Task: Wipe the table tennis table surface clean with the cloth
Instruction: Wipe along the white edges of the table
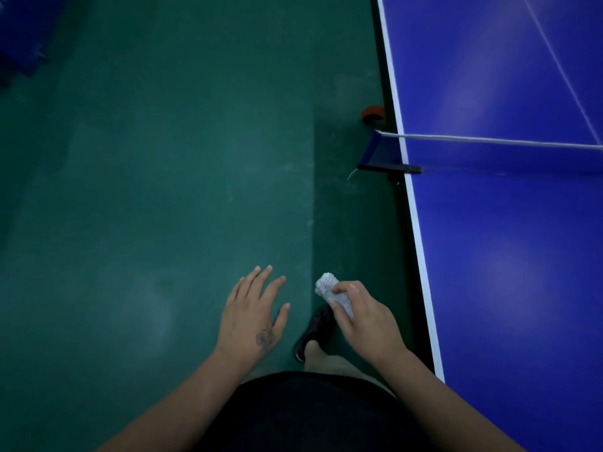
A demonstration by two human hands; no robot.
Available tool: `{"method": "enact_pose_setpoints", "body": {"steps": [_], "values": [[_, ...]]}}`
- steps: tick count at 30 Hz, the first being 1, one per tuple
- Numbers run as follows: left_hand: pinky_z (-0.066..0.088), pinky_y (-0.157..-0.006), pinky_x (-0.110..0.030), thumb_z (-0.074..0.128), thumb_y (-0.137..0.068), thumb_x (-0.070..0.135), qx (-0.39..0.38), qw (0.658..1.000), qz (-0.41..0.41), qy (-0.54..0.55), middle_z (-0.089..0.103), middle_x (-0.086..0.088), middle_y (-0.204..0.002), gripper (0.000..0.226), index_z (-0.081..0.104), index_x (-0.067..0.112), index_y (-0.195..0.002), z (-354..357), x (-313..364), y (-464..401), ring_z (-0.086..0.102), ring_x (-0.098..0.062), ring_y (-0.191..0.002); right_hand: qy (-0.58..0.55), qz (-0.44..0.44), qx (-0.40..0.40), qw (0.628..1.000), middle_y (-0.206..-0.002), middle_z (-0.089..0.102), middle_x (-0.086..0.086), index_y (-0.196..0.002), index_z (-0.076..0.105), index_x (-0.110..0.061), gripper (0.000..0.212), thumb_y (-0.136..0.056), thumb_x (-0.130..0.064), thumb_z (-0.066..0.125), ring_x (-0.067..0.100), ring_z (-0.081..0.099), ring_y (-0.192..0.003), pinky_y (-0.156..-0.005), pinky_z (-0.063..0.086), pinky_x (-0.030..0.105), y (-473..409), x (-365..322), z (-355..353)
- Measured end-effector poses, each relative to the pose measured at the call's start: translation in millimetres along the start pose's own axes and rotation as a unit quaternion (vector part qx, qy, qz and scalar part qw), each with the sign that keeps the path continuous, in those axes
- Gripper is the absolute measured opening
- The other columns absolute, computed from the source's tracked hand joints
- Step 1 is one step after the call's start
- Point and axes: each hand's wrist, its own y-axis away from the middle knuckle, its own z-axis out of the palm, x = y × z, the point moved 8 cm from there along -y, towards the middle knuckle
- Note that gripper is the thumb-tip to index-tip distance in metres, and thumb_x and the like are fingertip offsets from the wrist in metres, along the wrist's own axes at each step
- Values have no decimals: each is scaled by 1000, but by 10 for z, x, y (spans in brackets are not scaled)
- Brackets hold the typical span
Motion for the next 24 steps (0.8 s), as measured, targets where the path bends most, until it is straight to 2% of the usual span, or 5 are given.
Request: {"method": "enact_pose_setpoints", "body": {"steps": [7,14,18,24], "values": [[42,-120,-49,46,-98,51,-8,998,-29,-47,57,-9,-153,56,64,20,-141,-193,-103,-1054,49,-29,-146,-18,-39,-9,999,-124,61,-12,-125,53,-25,28,-102,-30,69,16,68,-78,-55,51,32,-1137,354,-181],[44,-118,-51,46,-99,52,-4,996,-88,-11,55,-9,-155,57,62,20,-143,-297,-295,-1890,48,-31,-147,-22,-35,-4,999,-124,63,-9,-125,54,-24,30,-101,-29,71,19,68,-81,-57,50,33,-2062,576,-315],[42,-120,-49,45,-98,54,-17,996,-83,9,53,-6,-157,57,61,23,-144,-225,-484,-2448,45,-28,-149,-12,-27,-5,1000,-124,63,-10,-125,53,-25,29,-100,-32,67,20,69,-83,-57,53,37,-2557,622,-242],[39,-123,-48,41,-100,55,-51,999,-4,15,52,-8,-158,59,60,23,-145,-204,-881,-3498,44,-28,-150,0,34,4,999,-127,62,-10,-127,53,-25,29,-102,-30,68,18,68,-84,-59,50,33,-3392,636,-182]]}}
